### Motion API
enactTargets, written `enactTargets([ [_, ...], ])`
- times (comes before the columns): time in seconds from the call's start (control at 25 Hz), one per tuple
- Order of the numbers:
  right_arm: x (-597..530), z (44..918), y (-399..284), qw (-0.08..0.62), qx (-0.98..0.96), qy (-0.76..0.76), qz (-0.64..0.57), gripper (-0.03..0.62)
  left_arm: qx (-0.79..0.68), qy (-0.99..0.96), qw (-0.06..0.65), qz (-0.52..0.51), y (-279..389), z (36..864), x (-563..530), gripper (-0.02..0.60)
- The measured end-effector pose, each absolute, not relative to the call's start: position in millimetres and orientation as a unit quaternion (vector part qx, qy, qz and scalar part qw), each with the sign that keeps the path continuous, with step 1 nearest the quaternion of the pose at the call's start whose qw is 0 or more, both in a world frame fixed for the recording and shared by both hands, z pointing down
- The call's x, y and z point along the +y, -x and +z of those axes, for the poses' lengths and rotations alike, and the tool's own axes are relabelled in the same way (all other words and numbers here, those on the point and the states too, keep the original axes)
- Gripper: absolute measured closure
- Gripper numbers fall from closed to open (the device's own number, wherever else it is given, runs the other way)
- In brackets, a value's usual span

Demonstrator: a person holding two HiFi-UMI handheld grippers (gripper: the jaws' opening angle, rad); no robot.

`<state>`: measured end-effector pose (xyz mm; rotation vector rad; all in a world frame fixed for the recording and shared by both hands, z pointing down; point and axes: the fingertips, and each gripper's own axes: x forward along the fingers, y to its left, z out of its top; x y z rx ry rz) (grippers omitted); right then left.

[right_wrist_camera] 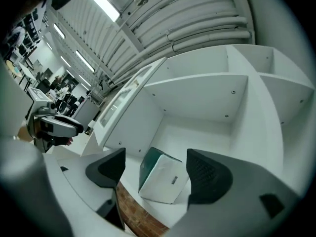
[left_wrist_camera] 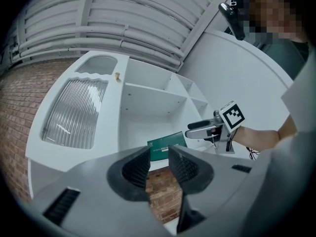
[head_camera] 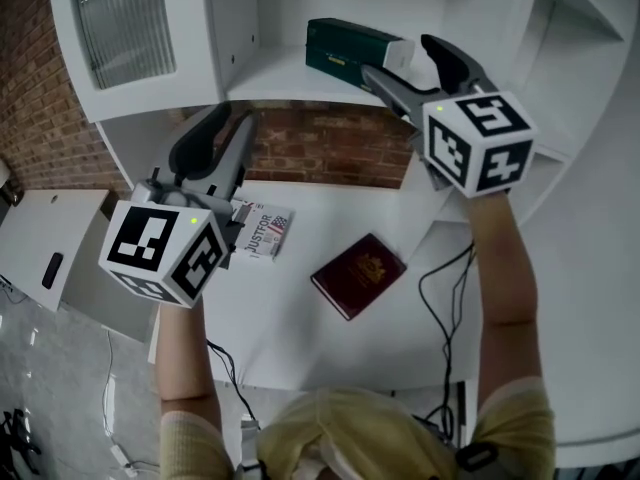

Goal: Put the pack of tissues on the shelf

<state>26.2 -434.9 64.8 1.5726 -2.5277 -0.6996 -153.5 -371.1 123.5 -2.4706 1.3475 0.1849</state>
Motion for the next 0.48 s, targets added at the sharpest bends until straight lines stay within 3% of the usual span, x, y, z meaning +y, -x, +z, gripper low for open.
enactTargets([
  [0.48, -390, 105, -22, -0.015, -0.854, -0.482, -0.197, 0.212, 0.475, 0.864, 0.134, 0.097, 156, 137, -349, 0.466],
])
